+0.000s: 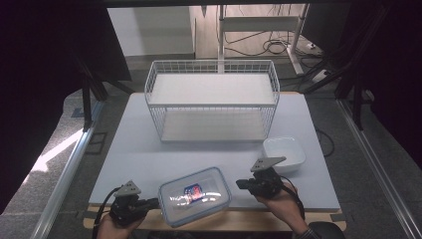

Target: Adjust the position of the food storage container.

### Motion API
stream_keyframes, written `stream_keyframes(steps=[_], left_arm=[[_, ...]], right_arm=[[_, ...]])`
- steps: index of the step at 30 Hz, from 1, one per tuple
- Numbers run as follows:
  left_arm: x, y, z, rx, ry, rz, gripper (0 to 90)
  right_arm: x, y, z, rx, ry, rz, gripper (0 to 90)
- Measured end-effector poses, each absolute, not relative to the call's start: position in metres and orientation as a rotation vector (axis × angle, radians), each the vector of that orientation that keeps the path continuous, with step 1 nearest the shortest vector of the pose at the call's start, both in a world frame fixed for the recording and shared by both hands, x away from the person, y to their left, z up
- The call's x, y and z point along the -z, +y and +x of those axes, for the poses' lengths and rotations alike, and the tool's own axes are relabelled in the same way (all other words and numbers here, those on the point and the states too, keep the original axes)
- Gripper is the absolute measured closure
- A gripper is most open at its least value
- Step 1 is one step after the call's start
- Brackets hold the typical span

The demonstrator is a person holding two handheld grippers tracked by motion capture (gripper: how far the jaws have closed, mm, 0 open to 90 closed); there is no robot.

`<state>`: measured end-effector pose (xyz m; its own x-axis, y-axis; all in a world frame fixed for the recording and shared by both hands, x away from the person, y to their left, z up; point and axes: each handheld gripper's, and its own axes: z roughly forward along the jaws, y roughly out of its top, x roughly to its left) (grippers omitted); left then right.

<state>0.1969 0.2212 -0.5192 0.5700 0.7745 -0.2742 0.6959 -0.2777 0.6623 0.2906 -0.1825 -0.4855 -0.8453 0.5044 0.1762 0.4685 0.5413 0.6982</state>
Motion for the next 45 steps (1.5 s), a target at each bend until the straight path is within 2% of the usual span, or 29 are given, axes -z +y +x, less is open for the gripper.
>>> stream_keyframes(steps=[12,33,41,45], left_arm=[[0.523,0.206,0.218,-0.138,1.221,2.035,86.4],[0.519,0.170,0.304,-0.174,1.200,2.091,88.7],[0.518,0.160,0.317,-0.198,1.186,2.102,89.1],[0.517,0.167,0.313,-0.215,1.174,2.102,81.8]], right_arm=[[0.498,-0.176,0.271,-1.156,2.817,0.854,89.2],[0.500,-0.193,0.288,-1.085,2.701,0.964,89.3],[0.501,-0.198,0.297,-1.063,2.667,0.994,89.3],[0.501,-0.200,0.298,-1.073,2.680,1.002,88.9]])
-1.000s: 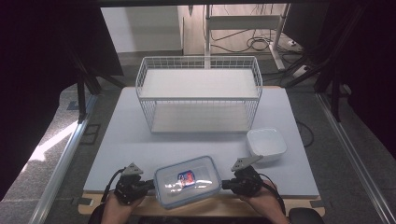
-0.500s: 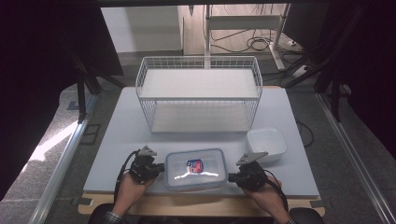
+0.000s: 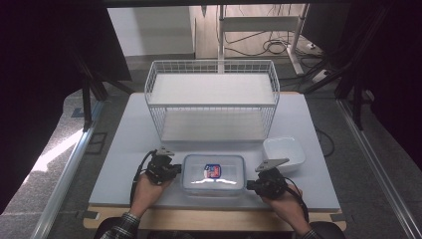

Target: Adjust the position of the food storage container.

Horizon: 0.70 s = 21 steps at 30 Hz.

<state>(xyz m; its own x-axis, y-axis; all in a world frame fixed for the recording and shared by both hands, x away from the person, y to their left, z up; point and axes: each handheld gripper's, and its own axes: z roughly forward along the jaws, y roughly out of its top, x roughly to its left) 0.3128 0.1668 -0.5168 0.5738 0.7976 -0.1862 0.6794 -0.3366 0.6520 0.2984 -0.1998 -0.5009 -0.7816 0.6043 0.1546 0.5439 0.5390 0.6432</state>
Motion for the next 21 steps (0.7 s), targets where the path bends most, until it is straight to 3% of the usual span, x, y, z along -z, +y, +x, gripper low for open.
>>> stream_keyframes(steps=[8,10,11,13,21], left_arm=[[0.508,0.193,0.287,-0.273,1.137,2.016,57.5],[0.507,0.195,0.283,-0.287,1.115,2.006,50.7],[0.506,0.196,0.281,-0.296,1.100,2.004,43.3],[0.505,0.196,0.277,-0.308,1.080,1.996,40.1],[0.507,0.199,0.266,-0.310,1.060,1.982,10.8]], right_arm=[[0.490,-0.218,0.300,-1.142,2.617,0.984,78.6],[0.486,-0.220,0.299,-1.160,2.595,0.964,73.5],[0.483,-0.221,0.298,-1.172,2.572,0.948,67.0],[0.483,-0.221,0.297,-1.181,2.564,0.940,65.3],[0.481,-0.225,0.298,-1.235,2.519,0.956,36.9]])
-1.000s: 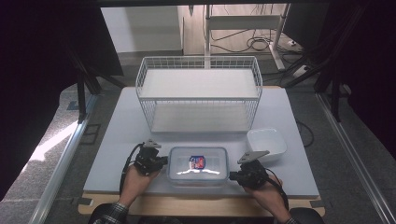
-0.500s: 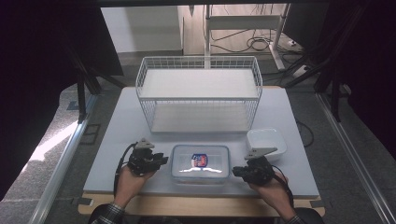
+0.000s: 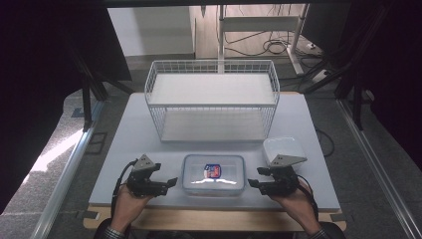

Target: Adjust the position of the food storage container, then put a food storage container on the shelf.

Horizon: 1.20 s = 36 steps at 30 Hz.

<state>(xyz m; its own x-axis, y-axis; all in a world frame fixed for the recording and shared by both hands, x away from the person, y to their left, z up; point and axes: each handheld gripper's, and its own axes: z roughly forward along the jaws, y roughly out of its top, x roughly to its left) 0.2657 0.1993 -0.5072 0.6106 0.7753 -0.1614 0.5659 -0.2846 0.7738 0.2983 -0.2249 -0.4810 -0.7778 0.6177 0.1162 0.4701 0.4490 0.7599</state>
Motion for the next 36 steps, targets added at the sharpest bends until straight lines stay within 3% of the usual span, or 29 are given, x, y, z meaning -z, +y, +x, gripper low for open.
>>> stream_keyframes(steps=[6,16,26,31,36], left_arm=[[0.512,0.201,0.258,-0.349,1.029,1.995,5.3],[0.513,0.204,0.255,-0.374,1.009,1.957,1.7],[0.507,0.198,0.257,-0.322,1.053,2.003,3.7],[0.501,0.194,0.260,-0.296,1.023,2.006,1.9],[0.496,0.189,0.265,-0.252,0.990,1.998,6.1]], right_arm=[[0.485,-0.224,0.301,-1.239,2.515,0.963,22.9],[0.488,-0.225,0.305,-1.290,2.484,0.998,12.8],[0.482,-0.220,0.306,-1.304,2.469,1.021,6.7],[0.473,-0.220,0.307,-1.339,2.449,1.054,5.9],[0.467,-0.217,0.307,-1.289,2.489,1.078,15.1]])
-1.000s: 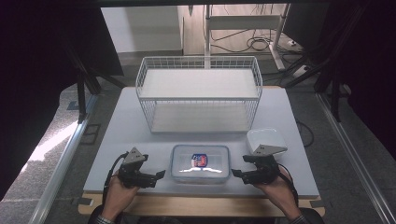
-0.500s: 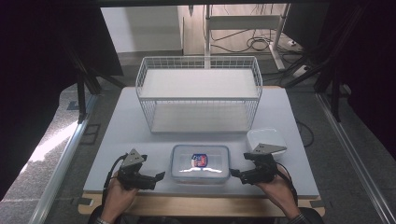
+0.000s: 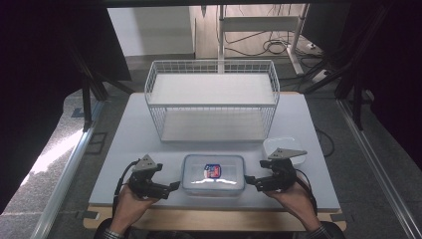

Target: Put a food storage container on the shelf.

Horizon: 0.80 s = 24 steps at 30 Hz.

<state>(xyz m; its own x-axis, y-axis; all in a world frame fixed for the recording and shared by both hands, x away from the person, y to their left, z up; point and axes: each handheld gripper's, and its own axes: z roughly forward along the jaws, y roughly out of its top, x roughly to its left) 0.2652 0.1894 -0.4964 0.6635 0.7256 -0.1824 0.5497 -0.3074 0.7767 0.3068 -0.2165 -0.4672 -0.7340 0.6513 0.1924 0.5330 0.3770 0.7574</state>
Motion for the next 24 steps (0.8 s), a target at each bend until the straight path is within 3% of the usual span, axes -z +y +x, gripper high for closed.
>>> stream_keyframes(steps=[6,21,24], left_arm=[[0.497,0.178,0.278,-0.210,0.957,2.024,10.0],[0.526,0.167,0.319,0.308,0.943,1.951,7.0],[0.525,0.167,0.318,0.331,0.965,1.949,6.1]], right_arm=[[0.470,-0.209,0.316,-1.305,2.535,1.109,18.2],[0.497,-0.191,0.333,-1.379,2.725,1.271,14.6],[0.502,-0.188,0.335,-1.390,2.748,1.349,12.7]])
